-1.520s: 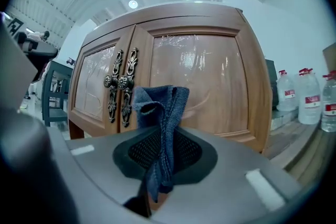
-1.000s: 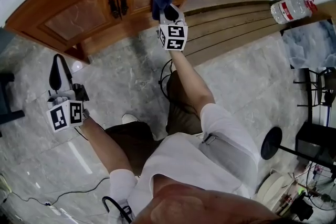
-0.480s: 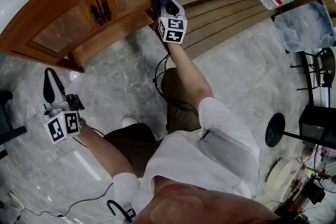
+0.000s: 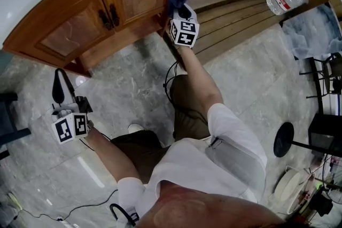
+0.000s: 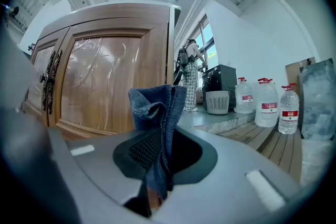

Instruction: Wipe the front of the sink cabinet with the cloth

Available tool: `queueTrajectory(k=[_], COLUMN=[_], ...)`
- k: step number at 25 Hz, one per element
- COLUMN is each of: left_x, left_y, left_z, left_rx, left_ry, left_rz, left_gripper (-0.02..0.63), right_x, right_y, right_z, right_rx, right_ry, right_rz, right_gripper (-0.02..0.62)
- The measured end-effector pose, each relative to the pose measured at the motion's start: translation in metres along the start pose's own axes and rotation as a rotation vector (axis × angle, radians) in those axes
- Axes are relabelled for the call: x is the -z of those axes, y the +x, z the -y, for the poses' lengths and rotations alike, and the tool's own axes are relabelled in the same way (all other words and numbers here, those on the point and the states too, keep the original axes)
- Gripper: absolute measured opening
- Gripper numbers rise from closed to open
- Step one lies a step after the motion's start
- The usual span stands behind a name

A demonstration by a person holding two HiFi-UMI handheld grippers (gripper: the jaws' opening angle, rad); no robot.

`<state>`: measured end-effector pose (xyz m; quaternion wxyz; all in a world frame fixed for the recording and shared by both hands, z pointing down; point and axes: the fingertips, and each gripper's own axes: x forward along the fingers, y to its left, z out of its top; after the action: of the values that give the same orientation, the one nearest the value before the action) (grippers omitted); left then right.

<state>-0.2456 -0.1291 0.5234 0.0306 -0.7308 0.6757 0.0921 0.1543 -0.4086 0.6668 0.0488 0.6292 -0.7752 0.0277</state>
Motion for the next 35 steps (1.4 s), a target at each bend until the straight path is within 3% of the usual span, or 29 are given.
queueTrajectory(k=[7, 17, 27, 29, 35], left_x=[0.007, 0.033, 0.066, 0.052, -0.042], left_y=[0.007, 0.024, 0.033, 0.036, 0.052], left_z=[-0.002, -0.001, 0.048, 0.059, 0.083], left_rx=[0.016, 0.054, 0.162, 0.156, 0.169], left_ry=[0.003, 0.025, 0.046, 0.059, 0.08], left_rz=[-0.018, -0.098, -0.24, -0.243, -0.245], left_gripper=[0.005, 0.005, 0.005, 0.005, 0.005], right_x=[-0.008, -0.084, -0.108, -0.116, -0.175], right_y=[-0.009, -0.056, -0.096, -0.101, -0.122], right_z=[-0.001, -0.049, -0.095, -0.099, -0.113], right_rx=[-0.026, -0.271, -0.436, -0.452, -0.508], right_ry=[-0.037, -0.138, -0.183, -0.205, -0.209], right_rz=[0.039, 0.205, 0.124, 0.098, 0.052], right_gripper=[0.069, 0.069, 0.069, 0.069, 0.069])
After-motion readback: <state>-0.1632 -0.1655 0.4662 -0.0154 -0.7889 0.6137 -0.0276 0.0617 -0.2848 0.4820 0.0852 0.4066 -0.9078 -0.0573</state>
